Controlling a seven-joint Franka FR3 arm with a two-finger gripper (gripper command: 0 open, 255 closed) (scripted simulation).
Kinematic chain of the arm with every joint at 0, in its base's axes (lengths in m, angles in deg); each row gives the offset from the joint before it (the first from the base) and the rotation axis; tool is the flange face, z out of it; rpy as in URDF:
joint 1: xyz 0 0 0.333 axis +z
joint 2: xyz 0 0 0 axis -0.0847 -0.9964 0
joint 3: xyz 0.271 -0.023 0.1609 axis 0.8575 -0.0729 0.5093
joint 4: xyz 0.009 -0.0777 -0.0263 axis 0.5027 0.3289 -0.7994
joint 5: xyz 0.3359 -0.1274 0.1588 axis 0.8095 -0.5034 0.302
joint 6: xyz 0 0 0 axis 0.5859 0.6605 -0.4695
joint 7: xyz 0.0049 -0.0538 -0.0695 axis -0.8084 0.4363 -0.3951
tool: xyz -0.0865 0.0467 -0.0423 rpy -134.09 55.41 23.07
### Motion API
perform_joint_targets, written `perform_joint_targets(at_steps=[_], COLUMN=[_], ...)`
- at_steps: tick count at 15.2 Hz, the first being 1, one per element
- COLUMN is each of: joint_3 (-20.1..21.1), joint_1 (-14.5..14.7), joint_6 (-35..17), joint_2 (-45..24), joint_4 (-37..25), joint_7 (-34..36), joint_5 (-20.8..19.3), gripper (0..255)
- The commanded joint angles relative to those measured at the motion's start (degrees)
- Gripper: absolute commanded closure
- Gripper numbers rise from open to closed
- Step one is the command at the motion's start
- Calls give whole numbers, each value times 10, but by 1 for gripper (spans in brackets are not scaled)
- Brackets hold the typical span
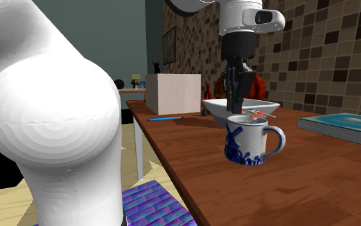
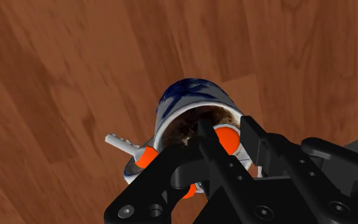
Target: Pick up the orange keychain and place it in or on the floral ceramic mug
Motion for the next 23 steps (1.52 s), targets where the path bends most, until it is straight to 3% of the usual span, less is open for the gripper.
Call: perform_joint_targets(at_steps=[1, 10, 11, 16, 20, 23], joint_3=[1, 2, 2, 2, -3, -3], joint_1=[0, 1, 1, 1, -1, -1], joint_6=[-17, -32, -32, -32, 47, 47], joint_2=[-4, -8, -8, -8, 7, 7], joint_4=[13, 24, 24, 24, -41, -41], joint_7=[0, 0, 1, 0, 1, 1], joint_5=[1, 1, 2, 1, -2, -2], gripper=[255, 255, 0, 0, 0, 0])
